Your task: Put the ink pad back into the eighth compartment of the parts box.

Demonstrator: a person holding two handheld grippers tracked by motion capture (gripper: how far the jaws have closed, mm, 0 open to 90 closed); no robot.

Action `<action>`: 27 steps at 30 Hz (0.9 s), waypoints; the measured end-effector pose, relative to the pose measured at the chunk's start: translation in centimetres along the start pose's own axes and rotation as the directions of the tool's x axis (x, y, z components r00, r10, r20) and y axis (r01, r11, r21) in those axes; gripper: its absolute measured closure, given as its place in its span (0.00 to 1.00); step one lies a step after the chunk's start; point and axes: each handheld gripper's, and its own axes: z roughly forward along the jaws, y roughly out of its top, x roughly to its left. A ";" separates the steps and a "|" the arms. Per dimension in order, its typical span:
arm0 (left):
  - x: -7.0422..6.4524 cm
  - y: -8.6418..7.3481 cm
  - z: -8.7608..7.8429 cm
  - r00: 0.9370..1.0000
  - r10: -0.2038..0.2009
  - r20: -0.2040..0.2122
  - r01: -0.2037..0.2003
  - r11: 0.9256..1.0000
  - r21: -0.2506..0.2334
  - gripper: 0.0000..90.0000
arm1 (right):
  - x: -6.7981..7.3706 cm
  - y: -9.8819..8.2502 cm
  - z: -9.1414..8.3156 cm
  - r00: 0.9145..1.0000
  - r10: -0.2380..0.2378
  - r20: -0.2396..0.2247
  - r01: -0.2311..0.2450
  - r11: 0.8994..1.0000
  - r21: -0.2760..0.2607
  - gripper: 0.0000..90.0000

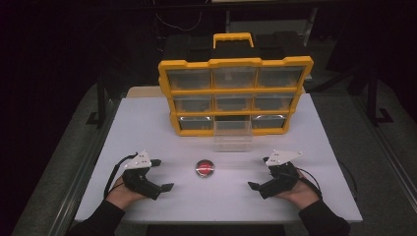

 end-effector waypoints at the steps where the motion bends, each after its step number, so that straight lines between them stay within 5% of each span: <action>1: 0.0 0.0 0.0 1.000 -0.001 0.001 0.001 1.000 0.000 0.00 | 0.0 0.0 0.0 1.000 0.000 -0.001 0.000 1.000 -0.002 0.00; 27: 0.5 0.7 0.4 1.000 0.012 0.001 -0.012 1.000 0.002 0.00 | 0.0 0.2 -0.1 1.000 -0.005 -0.010 0.005 1.000 -0.018 0.00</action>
